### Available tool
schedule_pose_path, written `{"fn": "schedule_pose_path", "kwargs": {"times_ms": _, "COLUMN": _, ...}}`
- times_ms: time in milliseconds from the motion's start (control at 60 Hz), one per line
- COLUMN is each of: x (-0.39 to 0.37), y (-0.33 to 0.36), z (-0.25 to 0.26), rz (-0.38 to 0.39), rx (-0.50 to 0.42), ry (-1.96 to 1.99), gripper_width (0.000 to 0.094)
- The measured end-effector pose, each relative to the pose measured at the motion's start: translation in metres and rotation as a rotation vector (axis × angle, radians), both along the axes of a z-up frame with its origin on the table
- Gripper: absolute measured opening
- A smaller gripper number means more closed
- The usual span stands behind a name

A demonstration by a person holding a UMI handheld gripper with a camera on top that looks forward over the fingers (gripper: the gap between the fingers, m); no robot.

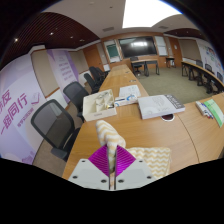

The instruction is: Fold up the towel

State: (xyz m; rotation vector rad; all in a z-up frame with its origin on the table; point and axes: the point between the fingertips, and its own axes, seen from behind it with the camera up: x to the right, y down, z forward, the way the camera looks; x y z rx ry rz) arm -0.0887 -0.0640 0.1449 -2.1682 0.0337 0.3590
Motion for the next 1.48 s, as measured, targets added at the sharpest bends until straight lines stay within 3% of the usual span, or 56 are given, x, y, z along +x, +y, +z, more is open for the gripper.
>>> {"fn": "schedule_pose_path", "kwargs": {"times_ms": 133, "x": 0.085, "y": 0.0, "z": -0.068, "rz": -0.093, "rx": -0.125, "ry": -0.075, "gripper_width": 0.0063}}
{"fn": "schedule_pose_path", "kwargs": {"times_ms": 200, "x": 0.119, "y": -0.006, "z": -0.092, "rz": -0.119, "rx": -0.162, "ry": -0.122, "gripper_width": 0.0123}}
{"fn": "schedule_pose_path", "kwargs": {"times_ms": 250, "x": 0.139, "y": -0.011, "z": -0.104, "rz": -0.131, "rx": -0.183, "ry": -0.153, "gripper_width": 0.0247}}
{"fn": "schedule_pose_path", "kwargs": {"times_ms": 383, "x": 0.189, "y": -0.02, "z": -0.091, "rz": -0.181, "rx": -0.151, "ry": -0.238, "gripper_width": 0.0761}}
{"fn": "schedule_pose_path", "kwargs": {"times_ms": 433, "x": 0.199, "y": -0.024, "z": -0.08, "rz": -0.19, "rx": -0.133, "ry": -0.255, "gripper_width": 0.0869}}
{"fn": "schedule_pose_path", "kwargs": {"times_ms": 700, "x": 0.186, "y": -0.07, "z": -0.015, "rz": -0.173, "rx": -0.076, "ry": -0.322, "gripper_width": 0.0856}}
{"fn": "schedule_pose_path", "kwargs": {"times_ms": 1000, "x": 0.117, "y": -0.193, "z": 0.047, "rz": -0.185, "rx": -0.045, "ry": -0.377, "gripper_width": 0.0855}}
{"fn": "schedule_pose_path", "kwargs": {"times_ms": 1233, "x": 0.068, "y": -0.282, "z": 0.076, "rz": -0.19, "rx": -0.027, "ry": -0.373, "gripper_width": 0.0853}}
{"fn": "schedule_pose_path", "kwargs": {"times_ms": 1483, "x": 0.055, "y": -0.309, "z": 0.097, "rz": -0.198, "rx": 0.013, "ry": -0.397, "gripper_width": 0.0853}}
